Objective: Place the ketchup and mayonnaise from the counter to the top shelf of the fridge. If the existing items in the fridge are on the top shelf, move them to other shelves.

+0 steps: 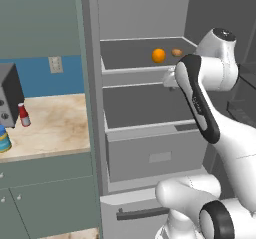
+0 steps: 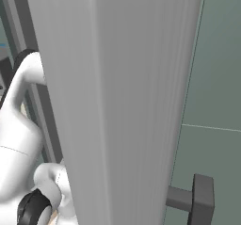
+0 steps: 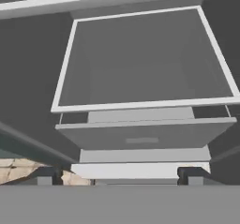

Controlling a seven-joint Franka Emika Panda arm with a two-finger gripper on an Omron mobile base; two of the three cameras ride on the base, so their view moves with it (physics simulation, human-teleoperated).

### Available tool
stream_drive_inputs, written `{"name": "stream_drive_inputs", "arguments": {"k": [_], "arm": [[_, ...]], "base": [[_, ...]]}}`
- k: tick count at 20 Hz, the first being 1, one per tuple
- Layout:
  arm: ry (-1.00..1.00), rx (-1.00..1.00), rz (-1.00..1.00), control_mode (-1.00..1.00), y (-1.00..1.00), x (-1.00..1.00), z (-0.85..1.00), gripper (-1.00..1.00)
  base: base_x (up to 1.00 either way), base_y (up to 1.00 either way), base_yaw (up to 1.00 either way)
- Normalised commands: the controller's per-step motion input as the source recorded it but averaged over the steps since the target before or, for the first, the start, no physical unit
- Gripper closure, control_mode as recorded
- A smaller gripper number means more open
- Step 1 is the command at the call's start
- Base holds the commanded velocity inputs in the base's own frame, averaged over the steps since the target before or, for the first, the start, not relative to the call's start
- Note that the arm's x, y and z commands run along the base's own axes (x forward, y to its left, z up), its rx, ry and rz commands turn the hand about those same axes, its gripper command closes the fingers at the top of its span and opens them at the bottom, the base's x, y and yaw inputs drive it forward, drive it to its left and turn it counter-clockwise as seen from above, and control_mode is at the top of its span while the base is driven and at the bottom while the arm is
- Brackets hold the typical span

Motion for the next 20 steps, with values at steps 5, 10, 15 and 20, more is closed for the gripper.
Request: {"name": "stream_drive_inputs", "arguments": {"k": [5, 10, 15, 20], "arm": [[-0.17, 0.01, -0.07, -1.0, 0.0, 0.0, 0.76, -1.0], [-0.02, 0.0, 0.0, -1.0, 0.09, 0.04, 0.76, -1.0], [0.0, -0.01, 0.0, -1.0, 0.0, 0.08, 0.37, -1.0], [0.0, -0.09, 0.0, -1.0, 0.02, 0.18, -0.04, -1.0]], "base": [[0.0, 0.0, 0.0], [0.0, 0.0, 0.0], [0.0, 0.0, 0.0], [0.0, 0.0, 0.0]]}}
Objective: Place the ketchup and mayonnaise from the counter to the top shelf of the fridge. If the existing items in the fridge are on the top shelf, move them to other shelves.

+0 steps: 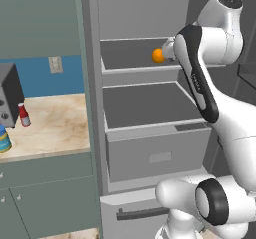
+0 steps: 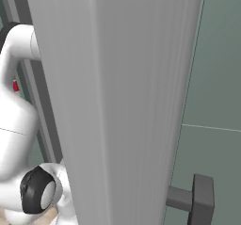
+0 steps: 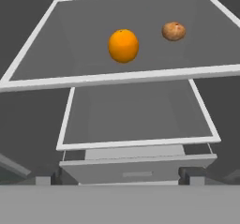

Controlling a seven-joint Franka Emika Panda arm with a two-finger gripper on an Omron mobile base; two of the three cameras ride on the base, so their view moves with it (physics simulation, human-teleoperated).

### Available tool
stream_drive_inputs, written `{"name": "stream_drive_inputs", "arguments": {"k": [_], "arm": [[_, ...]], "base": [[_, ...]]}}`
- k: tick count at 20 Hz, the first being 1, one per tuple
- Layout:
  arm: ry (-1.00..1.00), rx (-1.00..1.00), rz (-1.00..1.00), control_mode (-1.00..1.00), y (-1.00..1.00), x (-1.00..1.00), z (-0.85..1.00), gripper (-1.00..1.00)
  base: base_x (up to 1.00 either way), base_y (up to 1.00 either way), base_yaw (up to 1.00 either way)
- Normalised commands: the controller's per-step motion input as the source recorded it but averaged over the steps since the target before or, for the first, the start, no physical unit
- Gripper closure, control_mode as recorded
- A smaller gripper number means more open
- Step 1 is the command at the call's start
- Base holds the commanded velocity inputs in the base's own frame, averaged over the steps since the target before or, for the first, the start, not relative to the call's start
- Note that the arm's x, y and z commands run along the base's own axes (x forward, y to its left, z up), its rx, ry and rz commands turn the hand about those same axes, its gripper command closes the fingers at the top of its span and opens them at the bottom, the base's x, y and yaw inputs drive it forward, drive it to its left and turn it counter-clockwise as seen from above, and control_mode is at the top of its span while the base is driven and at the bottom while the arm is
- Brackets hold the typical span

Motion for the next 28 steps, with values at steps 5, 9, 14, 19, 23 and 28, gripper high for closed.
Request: {"name": "stream_drive_inputs", "arguments": {"k": [5, 9, 14, 19, 23, 28], "arm": [[0.0, -0.12, 0.0, -1.0, 0.06, 0.45, -0.27, -1.0], [0.0, -0.07, 0.0, -1.0, 0.04, 0.52, -0.3, -1.0], [0.0, 0.0, 0.0, -1.0, 0.0, 0.61, -0.14, -1.0], [0.0, 0.0, 0.0, -1.0, 0.0, 0.52, -0.06, -1.0], [0.0, 0.0, 0.0, -1.0, 0.0, 0.47, -0.14, -1.0], [0.0, 0.0, 0.0, -1.0, -0.01, 0.42, -0.14, -1.0]], "base": [[0.0, 0.0, 0.0], [0.0, 0.0, 0.0], [0.0, 0.0, 0.0], [0.0, 0.0, 0.0], [0.0, 0.0, 0.0], [0.0, 0.0, 0.0]]}}
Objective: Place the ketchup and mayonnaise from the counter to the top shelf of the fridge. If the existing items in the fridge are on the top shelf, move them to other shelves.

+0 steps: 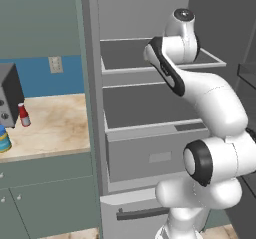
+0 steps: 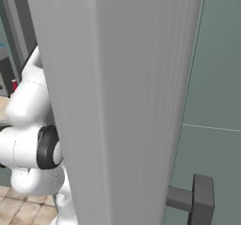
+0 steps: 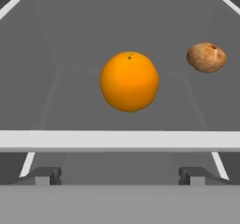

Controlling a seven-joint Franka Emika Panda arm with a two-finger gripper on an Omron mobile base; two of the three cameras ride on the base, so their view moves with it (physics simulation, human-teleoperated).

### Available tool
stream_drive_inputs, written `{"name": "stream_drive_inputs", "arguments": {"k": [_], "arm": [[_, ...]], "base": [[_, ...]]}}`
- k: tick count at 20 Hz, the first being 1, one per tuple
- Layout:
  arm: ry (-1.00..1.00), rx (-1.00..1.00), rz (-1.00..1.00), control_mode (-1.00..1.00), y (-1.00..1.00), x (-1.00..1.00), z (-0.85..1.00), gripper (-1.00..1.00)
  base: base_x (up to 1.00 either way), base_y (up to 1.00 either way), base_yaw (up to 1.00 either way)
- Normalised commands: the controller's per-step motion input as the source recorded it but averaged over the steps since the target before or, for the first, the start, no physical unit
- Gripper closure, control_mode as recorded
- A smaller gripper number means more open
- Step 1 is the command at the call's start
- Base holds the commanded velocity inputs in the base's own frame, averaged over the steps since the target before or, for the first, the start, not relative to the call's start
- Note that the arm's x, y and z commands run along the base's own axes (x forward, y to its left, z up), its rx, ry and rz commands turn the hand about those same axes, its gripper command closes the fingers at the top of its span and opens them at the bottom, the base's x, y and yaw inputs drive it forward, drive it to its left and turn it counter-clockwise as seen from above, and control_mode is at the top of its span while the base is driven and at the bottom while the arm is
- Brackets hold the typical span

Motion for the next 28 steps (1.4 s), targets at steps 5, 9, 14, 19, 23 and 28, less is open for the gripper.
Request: {"name": "stream_drive_inputs", "arguments": {"k": [5, 9, 14, 19, 23, 28], "arm": [[0.0, 0.0, -0.01, -1.0, -0.1, 0.39, -0.15, -1.0], [0.0, 0.0, -0.02, -1.0, -0.09, 0.39, -0.04, -1.0], [0.0, 0.04, -0.01, -1.0, 0.0, 0.34, -0.01, -1.0], [0.0, 0.06, 0.0, -1.0, 0.0, 0.27, -0.08, -1.0], [0.0, 0.06, 0.0, -1.0, -0.01, 0.26, -0.12, -1.0], [0.0, 0.04, 0.0, -1.0, 0.0, 0.23, -0.09, 1.0]], "base": [[0.0, 0.0, 0.0], [0.0, 0.0, 0.0], [0.0, 0.0, 0.0], [0.0, 0.0, 0.0], [0.0, 0.0, 0.0], [0.0, 0.0, 0.0]]}}
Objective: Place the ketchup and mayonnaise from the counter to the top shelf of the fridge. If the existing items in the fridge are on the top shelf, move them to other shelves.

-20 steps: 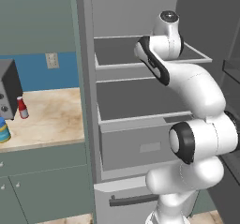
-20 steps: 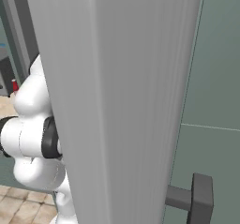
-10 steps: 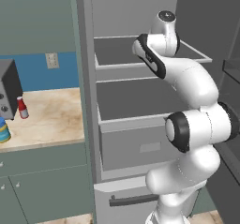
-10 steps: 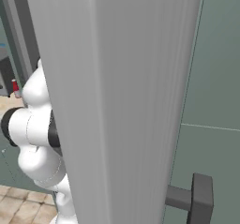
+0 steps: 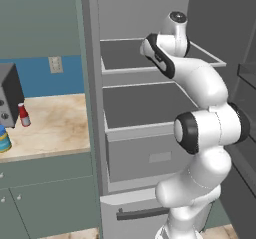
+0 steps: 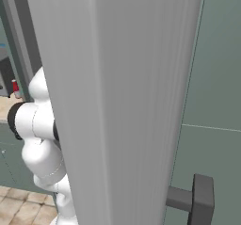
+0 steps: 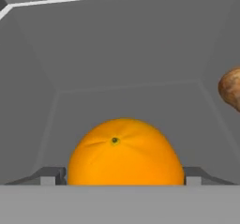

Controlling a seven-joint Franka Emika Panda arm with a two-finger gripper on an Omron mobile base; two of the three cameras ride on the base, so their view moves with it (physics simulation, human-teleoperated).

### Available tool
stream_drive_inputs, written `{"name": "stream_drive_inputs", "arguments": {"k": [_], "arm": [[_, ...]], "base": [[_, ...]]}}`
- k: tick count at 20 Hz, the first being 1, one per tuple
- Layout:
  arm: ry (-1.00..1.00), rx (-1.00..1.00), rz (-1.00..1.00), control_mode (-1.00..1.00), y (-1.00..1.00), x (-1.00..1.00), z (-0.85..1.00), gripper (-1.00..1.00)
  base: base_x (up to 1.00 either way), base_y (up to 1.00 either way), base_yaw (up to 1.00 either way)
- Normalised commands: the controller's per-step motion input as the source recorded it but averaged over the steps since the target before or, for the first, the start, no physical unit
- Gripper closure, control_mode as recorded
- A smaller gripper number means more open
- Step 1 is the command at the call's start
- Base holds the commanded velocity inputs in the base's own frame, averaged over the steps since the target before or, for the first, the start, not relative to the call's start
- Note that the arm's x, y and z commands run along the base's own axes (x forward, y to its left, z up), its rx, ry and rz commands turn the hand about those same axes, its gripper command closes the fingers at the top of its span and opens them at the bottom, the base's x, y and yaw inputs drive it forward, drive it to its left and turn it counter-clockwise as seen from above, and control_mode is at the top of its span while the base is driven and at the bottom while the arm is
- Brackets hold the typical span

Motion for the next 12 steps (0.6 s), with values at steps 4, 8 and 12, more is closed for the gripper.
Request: {"name": "stream_drive_inputs", "arguments": {"k": [4, 8, 12], "arm": [[0.01, 0.0, 0.0, -1.0, 0.0, 0.01, 0.0, 1.0], [-0.08, 0.01, 0.0, -1.0, -0.01, -0.56, 0.0, 1.0], [-0.47, 0.06, 0.0, -1.0, 0.0, -1.0, 0.08, 1.0]], "base": [[0.0, 0.0, 0.0], [0.0, 0.0, 0.0], [0.0, 0.0, 0.0]]}}
